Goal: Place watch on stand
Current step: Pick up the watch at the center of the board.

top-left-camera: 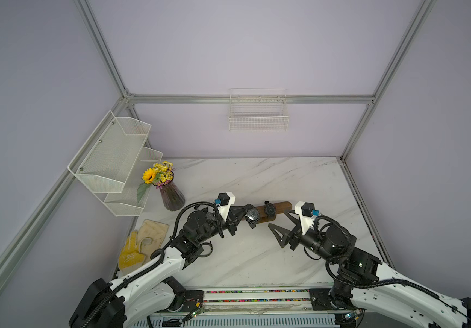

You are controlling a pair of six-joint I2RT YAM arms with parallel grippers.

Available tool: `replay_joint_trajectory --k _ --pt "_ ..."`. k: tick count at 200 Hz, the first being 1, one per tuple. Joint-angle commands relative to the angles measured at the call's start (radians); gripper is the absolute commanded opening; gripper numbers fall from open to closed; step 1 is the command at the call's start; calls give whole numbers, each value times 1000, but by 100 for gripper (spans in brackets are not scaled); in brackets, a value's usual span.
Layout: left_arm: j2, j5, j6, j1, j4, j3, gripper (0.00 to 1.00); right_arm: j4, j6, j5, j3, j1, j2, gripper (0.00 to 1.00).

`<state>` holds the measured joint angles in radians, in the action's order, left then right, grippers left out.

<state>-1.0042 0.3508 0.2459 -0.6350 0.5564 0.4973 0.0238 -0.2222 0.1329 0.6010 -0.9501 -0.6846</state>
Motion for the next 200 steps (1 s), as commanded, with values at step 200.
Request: replay_joint_trajectory --k 200 --pt "-169 -705 -27 -139 205 22 0 45 -747 181 261 -10 -346 90"
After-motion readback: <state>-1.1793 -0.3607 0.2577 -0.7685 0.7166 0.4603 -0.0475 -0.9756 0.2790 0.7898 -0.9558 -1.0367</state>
